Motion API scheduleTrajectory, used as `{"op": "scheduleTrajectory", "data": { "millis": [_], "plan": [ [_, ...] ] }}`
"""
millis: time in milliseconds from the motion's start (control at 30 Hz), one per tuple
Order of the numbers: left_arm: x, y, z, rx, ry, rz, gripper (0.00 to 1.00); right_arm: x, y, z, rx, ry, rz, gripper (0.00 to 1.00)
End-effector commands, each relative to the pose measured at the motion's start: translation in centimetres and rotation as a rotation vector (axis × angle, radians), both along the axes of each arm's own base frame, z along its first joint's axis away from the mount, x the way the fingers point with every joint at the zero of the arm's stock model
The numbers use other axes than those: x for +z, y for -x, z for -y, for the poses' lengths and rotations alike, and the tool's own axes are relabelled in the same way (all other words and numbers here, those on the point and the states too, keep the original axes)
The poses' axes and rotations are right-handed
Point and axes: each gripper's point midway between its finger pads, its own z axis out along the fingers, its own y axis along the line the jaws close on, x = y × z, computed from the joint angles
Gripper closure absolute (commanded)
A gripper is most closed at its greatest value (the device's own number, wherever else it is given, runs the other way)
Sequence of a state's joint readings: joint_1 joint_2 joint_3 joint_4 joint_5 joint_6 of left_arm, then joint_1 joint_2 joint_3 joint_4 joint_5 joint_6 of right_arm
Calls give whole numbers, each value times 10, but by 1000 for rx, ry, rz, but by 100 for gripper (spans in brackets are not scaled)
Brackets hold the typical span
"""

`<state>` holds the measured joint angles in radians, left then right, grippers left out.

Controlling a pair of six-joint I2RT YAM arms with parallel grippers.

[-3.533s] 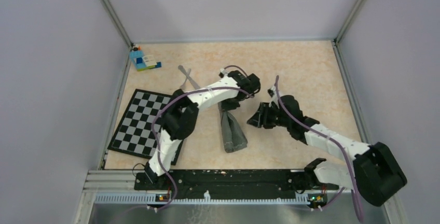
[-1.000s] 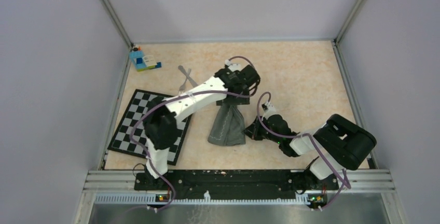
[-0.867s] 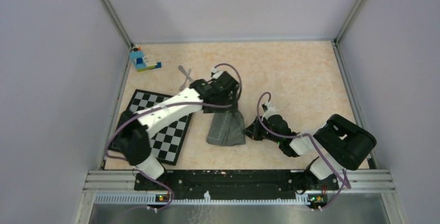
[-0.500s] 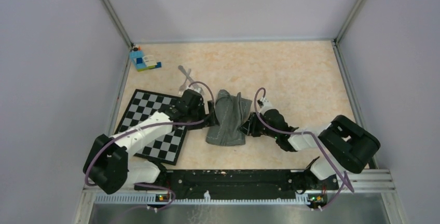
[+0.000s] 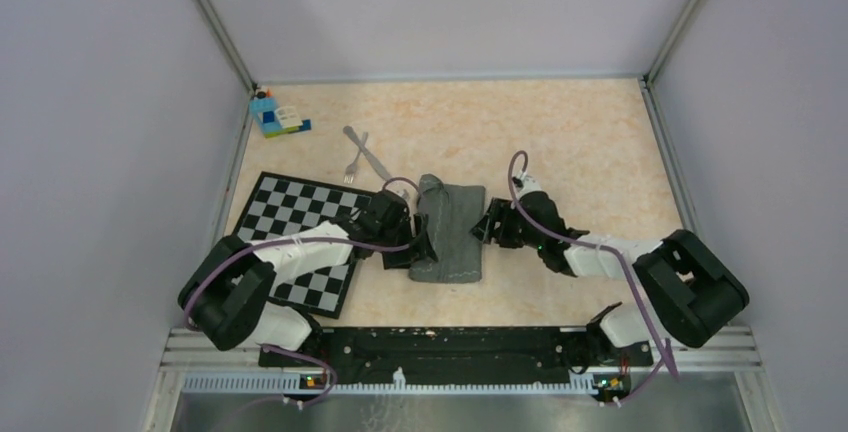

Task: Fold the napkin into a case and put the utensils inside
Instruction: Pick up the 2/3-rectangle-folded napkin from the center of the board.

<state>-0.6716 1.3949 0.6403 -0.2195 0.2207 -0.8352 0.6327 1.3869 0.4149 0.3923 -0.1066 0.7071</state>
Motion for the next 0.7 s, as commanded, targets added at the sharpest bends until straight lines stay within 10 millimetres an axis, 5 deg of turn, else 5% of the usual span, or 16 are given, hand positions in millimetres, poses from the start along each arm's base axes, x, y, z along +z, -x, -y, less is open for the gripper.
{"op": "scheduleTrajectory", "data": {
  "millis": [0, 100, 233, 400, 667],
  "plan": [
    [-14, 33, 11, -15, -30, -55, 25, 17, -23, 15, -28, -5, -29, 34],
    [0, 37, 5, 17, -97, -15, 14, 17, -27, 28, -6, 4, -78, 34],
    [40, 20, -4, 84, -156, 113, 12, 19, -31, 48, -34, 18, -101, 35],
    [71, 21, 48, 80, -148, 130, 14, 10, -38, 82, -82, 164, -156, 37],
    [24, 24, 116, -7, -516, 109, 18, 18, -40, 110, -177, 111, -156, 37]
  ]
}}
